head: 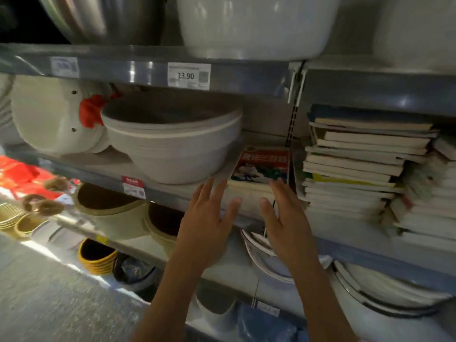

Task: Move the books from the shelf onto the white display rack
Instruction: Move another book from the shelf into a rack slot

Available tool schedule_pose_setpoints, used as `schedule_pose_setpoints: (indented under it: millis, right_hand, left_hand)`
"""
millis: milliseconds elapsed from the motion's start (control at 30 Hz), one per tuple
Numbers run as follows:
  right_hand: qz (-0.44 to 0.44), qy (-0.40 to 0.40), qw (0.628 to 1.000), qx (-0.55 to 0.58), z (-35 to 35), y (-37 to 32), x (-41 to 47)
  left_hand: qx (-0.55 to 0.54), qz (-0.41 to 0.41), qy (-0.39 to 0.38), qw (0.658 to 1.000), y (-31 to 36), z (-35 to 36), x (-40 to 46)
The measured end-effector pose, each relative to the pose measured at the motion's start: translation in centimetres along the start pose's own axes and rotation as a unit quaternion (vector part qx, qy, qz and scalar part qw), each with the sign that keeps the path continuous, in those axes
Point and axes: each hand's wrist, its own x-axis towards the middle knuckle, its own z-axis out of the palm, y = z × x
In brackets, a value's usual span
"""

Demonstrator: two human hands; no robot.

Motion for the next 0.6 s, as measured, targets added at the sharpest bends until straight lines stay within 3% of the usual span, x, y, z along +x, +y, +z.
schedule_pose_setpoints:
  millis: [300,600]
  right_hand:
    - [0.072,0.030,0.996,-0.035,2.1,2.8,3.3]
    - [0.114,0.046,0.986,-0.113,4.4,4.2,5.9]
  left_hand:
    - [-0.003,0.045,-0.008,0.999,-2.9,3.9,7.6]
    - [-0.004,0.012,-0.058,0.998,-3.4,7.0,12.4]
